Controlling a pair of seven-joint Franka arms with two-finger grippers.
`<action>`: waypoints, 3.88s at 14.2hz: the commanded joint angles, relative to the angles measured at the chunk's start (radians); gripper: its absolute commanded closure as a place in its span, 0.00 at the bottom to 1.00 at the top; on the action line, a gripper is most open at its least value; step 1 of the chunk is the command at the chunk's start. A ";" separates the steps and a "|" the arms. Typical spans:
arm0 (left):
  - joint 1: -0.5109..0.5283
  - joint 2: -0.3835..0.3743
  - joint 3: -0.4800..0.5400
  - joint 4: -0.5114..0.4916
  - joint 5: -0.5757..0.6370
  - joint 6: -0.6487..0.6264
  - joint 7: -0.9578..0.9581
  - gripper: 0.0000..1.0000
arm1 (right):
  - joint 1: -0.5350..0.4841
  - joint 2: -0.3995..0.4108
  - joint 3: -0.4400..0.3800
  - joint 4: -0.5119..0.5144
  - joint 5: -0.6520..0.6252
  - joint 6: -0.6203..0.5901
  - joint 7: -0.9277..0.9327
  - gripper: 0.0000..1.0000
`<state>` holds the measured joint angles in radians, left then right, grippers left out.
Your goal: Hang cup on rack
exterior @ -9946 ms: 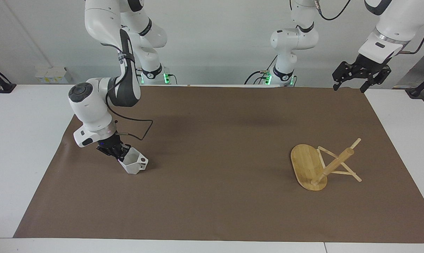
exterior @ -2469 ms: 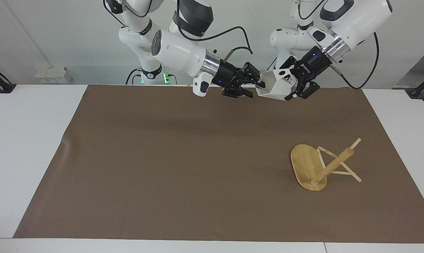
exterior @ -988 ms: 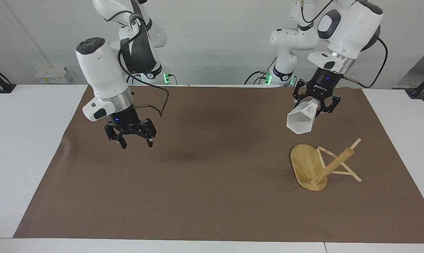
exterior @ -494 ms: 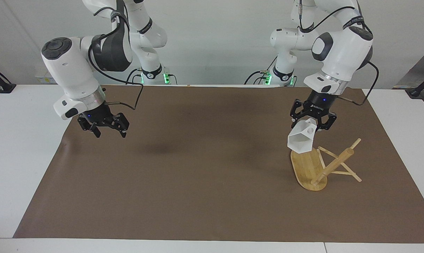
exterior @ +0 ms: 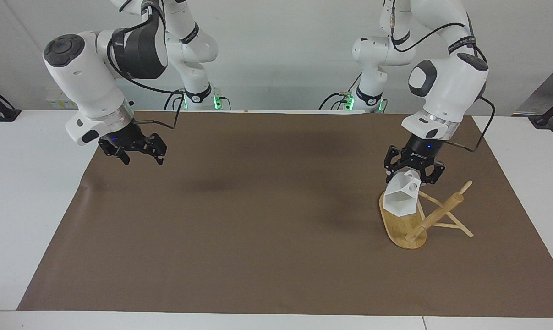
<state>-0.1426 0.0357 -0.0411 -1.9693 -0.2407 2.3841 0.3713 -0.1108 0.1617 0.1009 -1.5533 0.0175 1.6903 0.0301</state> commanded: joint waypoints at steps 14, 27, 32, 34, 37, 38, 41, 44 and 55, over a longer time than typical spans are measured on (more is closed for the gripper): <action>0.052 0.061 -0.003 0.004 0.024 0.067 -0.257 1.00 | 0.042 -0.103 -0.079 0.064 0.002 -0.251 0.001 0.00; 0.054 0.053 -0.002 0.016 0.024 0.041 -0.341 0.00 | 0.051 -0.103 -0.104 0.042 0.001 -0.186 -0.054 0.00; 0.081 -0.019 0.024 0.147 0.061 -0.290 -0.338 0.00 | 0.051 -0.102 -0.105 0.042 0.001 -0.179 -0.049 0.00; 0.087 -0.081 0.024 0.158 0.112 -0.397 -0.333 0.00 | 0.051 -0.102 -0.105 0.042 0.001 -0.179 -0.032 0.00; 0.074 -0.134 0.017 0.211 0.193 -0.564 -0.331 0.00 | 0.046 -0.102 -0.105 0.042 0.001 -0.175 -0.016 0.00; 0.072 -0.131 0.010 0.260 0.216 -0.635 -0.331 0.00 | 0.045 -0.102 -0.105 0.042 0.002 -0.175 -0.009 0.00; 0.071 -0.134 0.007 0.319 0.219 -0.746 -0.333 0.00 | 0.046 -0.102 -0.104 0.041 0.001 -0.175 -0.012 0.00; 0.072 -0.119 0.009 0.388 0.215 -0.781 -0.336 0.00 | 0.045 -0.102 -0.104 0.041 0.002 -0.184 -0.021 0.00; 0.086 -0.076 0.012 0.460 0.267 -0.882 -0.336 0.00 | 0.043 -0.102 -0.104 0.041 0.002 -0.182 -0.021 0.00</action>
<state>-0.0594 -0.0659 -0.0293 -1.5509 0.0048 1.5347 0.0459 -0.0679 0.0813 0.0014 -1.4834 0.0175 1.4898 0.0043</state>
